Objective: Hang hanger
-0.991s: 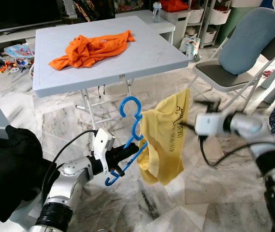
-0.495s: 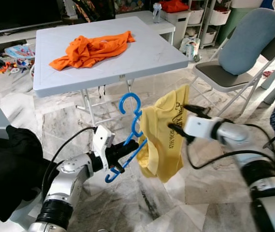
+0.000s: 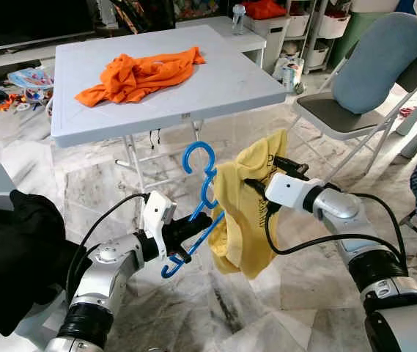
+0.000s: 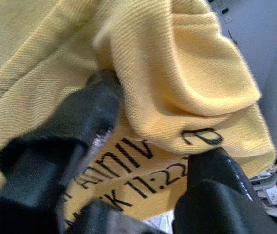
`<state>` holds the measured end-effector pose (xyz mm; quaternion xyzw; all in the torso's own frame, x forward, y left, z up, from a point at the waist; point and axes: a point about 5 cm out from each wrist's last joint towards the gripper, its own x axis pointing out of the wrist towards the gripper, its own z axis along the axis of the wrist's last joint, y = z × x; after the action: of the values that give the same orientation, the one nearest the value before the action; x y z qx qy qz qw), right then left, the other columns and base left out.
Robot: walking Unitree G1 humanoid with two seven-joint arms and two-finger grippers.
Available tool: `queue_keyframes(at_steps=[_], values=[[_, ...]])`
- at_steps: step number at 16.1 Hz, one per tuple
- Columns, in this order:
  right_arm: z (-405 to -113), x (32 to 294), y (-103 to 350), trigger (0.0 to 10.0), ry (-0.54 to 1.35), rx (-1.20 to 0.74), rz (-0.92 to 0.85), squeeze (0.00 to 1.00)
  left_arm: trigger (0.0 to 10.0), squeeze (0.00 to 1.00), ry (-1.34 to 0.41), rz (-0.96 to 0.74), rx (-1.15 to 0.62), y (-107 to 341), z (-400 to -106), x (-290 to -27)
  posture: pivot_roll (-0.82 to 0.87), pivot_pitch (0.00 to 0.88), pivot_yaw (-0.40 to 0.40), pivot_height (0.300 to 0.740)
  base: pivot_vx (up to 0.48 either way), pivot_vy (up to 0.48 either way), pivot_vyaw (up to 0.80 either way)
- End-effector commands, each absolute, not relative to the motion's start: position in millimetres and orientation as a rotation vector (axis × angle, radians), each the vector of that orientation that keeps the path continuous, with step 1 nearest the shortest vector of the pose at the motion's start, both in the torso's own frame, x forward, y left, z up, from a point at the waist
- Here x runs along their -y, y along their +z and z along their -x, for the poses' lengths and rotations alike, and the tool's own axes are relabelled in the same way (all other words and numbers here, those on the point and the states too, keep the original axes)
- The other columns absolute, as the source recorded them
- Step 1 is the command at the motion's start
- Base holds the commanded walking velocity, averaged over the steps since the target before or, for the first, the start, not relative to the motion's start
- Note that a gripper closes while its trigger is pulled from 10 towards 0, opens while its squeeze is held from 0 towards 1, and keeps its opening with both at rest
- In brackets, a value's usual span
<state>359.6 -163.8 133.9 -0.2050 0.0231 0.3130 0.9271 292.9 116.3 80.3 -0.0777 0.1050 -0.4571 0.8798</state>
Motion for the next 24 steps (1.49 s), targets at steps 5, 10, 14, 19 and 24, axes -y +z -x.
queue_keyframes(at_steps=[5,10,14,19,24], values=[[-362.6,169.9,144.4,0.0,0.597,-0.025,0.339,0.0,0.0,0.0,-0.945,0.126,-0.173,90.7,-301.9,-117.3,-0.12,0.0,0.003,0.74,0.0,0.0,0.0],[-363.6,172.8,144.5,0.0,0.574,-0.029,0.323,0.0,0.0,0.0,-0.949,0.124,-0.177,89.2,-301.2,-116.0,-0.13,0.0,0.004,0.74,0.0,0.0,0.0],[-363.8,166.1,141.5,0.0,0.574,-0.039,0.267,0.0,0.0,0.0,-0.953,0.118,-0.175,89.4,-301.9,-114.5,-0.12,0.0,0.002,0.74,0.0,0.0,0.0],[-367.6,161.2,136.7,0.0,0.501,-0.081,0.159,0.0,0.0,0.0,-0.93,0.108,-0.152,91.8,-300.2,-113.7,-0.11,0.0,-0.007,0.74,0.0,0.0,0.0],[-383.3,173.8,163.5,0.0,0.261,0.025,0.07,0.0,0.0,0.0,-0.906,0.082,-0.156,89.0,-292.2,-116.9,-0.1,0.0,0.001,0.74,0.0,0.0,0.0]])
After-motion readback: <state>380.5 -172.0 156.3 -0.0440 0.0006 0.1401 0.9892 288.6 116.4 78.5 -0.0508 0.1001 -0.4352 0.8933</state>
